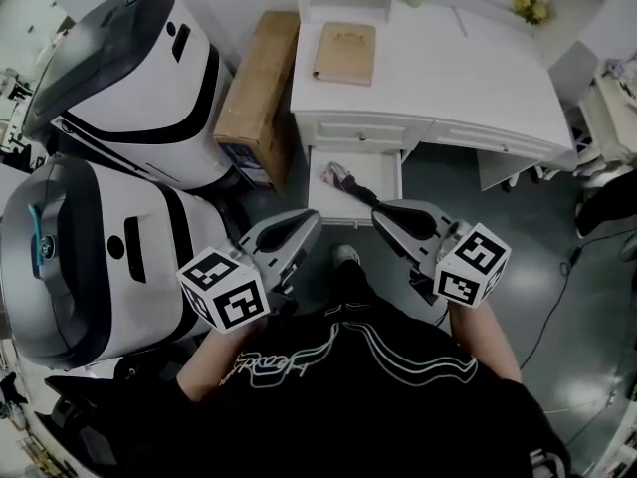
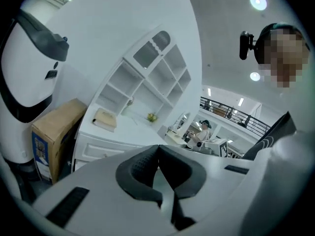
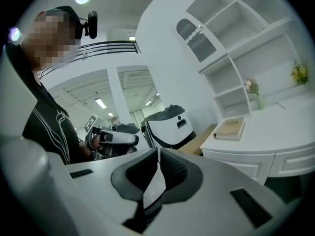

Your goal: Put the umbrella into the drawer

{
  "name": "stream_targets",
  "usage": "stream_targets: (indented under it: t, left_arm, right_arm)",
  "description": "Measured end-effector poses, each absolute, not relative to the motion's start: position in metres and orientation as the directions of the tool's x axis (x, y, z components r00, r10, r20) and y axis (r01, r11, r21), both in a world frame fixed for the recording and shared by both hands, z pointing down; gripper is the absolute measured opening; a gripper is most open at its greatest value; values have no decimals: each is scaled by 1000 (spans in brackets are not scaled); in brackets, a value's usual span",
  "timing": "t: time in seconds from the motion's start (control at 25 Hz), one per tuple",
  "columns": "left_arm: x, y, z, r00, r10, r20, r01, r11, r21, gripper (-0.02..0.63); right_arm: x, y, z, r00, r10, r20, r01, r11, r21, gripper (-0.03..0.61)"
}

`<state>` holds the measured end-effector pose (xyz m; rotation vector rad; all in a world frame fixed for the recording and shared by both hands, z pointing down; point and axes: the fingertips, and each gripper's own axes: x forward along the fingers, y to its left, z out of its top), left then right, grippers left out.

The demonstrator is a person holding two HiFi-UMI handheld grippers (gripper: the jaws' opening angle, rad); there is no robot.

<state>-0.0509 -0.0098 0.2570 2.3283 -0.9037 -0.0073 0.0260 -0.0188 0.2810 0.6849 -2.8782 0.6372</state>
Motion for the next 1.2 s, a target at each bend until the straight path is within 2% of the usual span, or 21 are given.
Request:
stream_targets:
  t: [0.16, 0.36, 1.2]
  left_arm:
    - [-32, 10, 217, 798, -579, 166, -579, -663, 475, 20]
    - [-23, 30, 186, 814, -568, 124, -562, -713, 419, 20]
    - [-22, 70, 188, 838, -540, 82, -518, -738, 433, 20]
  right_arm:
    - [36, 5, 240, -880, -444, 167, -474, 823, -312, 51]
    - [46, 17, 211, -864, -493, 103, -498, 805, -322, 51]
    - [30, 60, 219, -844, -520, 133, -533, 784, -319, 48]
